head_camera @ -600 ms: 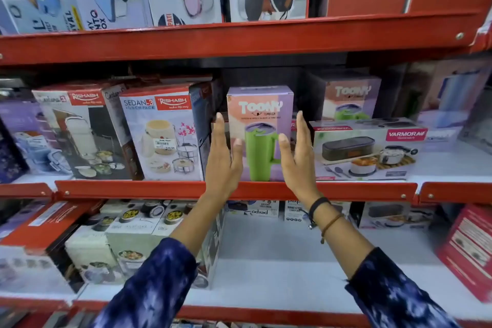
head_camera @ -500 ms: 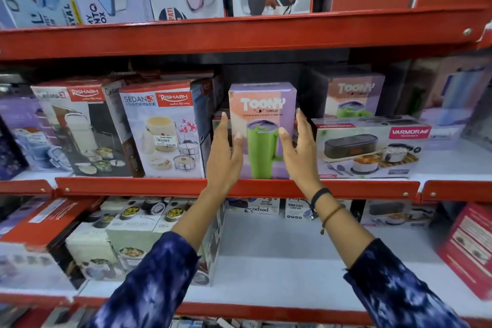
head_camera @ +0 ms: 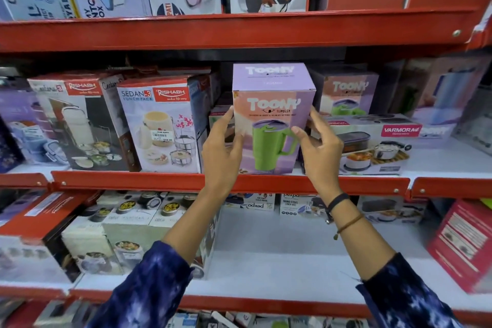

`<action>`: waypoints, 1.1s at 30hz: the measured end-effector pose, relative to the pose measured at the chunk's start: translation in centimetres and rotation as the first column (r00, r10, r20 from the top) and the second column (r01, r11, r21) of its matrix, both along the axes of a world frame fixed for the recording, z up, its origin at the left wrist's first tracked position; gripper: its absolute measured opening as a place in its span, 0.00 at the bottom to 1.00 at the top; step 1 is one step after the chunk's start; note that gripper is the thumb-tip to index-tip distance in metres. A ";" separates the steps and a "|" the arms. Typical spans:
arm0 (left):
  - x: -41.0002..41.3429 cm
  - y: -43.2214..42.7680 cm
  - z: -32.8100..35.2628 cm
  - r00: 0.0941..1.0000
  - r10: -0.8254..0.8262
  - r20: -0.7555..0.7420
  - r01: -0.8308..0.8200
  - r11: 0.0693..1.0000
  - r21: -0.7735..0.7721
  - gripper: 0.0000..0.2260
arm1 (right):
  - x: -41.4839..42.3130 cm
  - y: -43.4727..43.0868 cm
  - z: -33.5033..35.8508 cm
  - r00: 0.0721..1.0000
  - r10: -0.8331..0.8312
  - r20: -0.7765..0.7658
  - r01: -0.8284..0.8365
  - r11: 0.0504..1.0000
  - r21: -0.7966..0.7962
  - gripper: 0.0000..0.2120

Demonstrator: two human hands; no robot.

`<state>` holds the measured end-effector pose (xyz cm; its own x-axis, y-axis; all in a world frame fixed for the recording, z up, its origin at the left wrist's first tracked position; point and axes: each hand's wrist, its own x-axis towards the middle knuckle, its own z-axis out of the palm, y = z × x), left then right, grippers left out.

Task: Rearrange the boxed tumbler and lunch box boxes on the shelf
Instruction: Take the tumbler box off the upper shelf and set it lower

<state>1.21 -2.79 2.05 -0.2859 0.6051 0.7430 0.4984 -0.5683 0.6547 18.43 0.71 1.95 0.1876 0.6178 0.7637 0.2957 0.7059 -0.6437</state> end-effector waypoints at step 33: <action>10.6 -7.5 -21.0 0.993 -0.118 -0.024 0.096 0.894 -0.437 0.16 | 13.6 -7.5 -21.7 0.967 0.183 0.176 -0.092 0.899 -0.428 0.18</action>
